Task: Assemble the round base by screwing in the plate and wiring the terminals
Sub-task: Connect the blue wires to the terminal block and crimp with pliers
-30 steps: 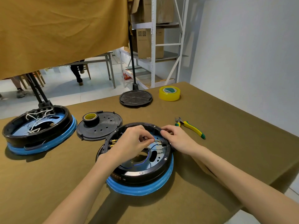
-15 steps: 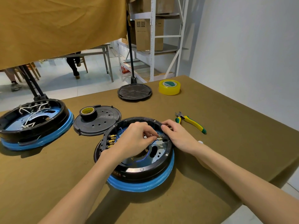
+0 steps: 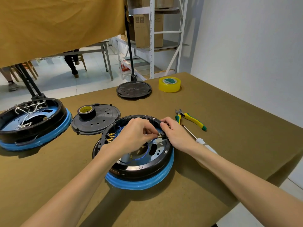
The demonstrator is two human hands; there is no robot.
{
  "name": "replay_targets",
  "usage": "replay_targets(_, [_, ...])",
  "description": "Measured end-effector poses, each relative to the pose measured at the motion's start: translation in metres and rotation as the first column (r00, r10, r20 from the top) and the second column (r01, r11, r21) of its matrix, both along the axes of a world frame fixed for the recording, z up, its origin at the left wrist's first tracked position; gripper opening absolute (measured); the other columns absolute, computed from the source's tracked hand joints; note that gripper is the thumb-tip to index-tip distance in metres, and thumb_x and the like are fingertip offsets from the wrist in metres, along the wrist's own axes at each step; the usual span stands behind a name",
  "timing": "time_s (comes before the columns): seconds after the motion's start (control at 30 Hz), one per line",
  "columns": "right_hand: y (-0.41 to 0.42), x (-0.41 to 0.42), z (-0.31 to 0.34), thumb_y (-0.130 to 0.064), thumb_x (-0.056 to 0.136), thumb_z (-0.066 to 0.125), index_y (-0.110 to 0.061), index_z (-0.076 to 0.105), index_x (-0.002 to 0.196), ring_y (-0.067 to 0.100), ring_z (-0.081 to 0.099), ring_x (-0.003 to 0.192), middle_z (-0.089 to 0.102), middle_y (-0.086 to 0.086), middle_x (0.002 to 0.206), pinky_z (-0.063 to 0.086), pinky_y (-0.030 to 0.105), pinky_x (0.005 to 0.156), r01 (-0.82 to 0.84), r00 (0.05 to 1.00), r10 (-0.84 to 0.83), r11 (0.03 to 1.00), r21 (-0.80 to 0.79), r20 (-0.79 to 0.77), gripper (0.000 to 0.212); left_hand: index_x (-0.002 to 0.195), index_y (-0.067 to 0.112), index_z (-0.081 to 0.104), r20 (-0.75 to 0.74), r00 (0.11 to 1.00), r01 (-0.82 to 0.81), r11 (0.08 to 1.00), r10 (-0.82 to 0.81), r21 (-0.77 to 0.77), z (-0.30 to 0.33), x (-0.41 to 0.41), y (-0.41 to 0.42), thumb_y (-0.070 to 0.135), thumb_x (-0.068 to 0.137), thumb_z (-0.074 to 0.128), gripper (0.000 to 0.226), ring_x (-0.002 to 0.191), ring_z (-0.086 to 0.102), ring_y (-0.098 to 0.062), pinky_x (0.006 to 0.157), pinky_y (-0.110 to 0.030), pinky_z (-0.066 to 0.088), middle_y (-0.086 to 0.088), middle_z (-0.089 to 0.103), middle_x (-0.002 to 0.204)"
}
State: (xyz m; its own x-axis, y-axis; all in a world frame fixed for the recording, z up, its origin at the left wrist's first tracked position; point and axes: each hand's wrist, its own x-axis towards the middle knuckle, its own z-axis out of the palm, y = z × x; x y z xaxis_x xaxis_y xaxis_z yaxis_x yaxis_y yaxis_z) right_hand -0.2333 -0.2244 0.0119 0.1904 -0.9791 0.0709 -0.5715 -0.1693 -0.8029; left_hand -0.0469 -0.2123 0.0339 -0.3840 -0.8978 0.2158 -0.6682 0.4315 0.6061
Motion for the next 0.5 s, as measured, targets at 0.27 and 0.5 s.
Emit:
replay_targets(0.27, [0.0012, 0.0009, 0.0004, -0.029, 0.11, 0.04, -0.018, 0.057, 0.119, 0.014, 0.056, 0.1, 0.06, 0.004, 0.116, 0.039, 0.027, 0.082, 0.006, 1.0, -0.006, 1.0, -0.009, -0.001, 0.023, 0.093, 0.027, 0.082, -0.03, 0.999, 0.012, 1.0, -0.013, -0.014, -0.0014, -0.0025, 0.0015, 0.015, 0.089, 0.079, 0.013, 0.067, 0.056, 0.001, 0.062, -0.015, 0.044, 0.012, 0.065, 0.077])
replay_targets(0.5, [-0.0002, 0.0009, -0.0001, -0.029, 0.11, 0.04, -0.02, 0.056, 0.117, 0.013, 0.057, 0.096, 0.059, 0.004, 0.114, 0.04, 0.026, 0.075, -0.005, 1.0, 0.005, 1.0, -0.013, -0.006, 0.02, 0.092, 0.031, 0.082, -0.044, 0.998, 0.051, 0.998, -0.052, -0.025, -0.0002, -0.0022, 0.0021, 0.012, 0.089, 0.079, 0.019, 0.066, 0.054, 0.002, 0.063, -0.014, 0.043, 0.014, 0.059, 0.074])
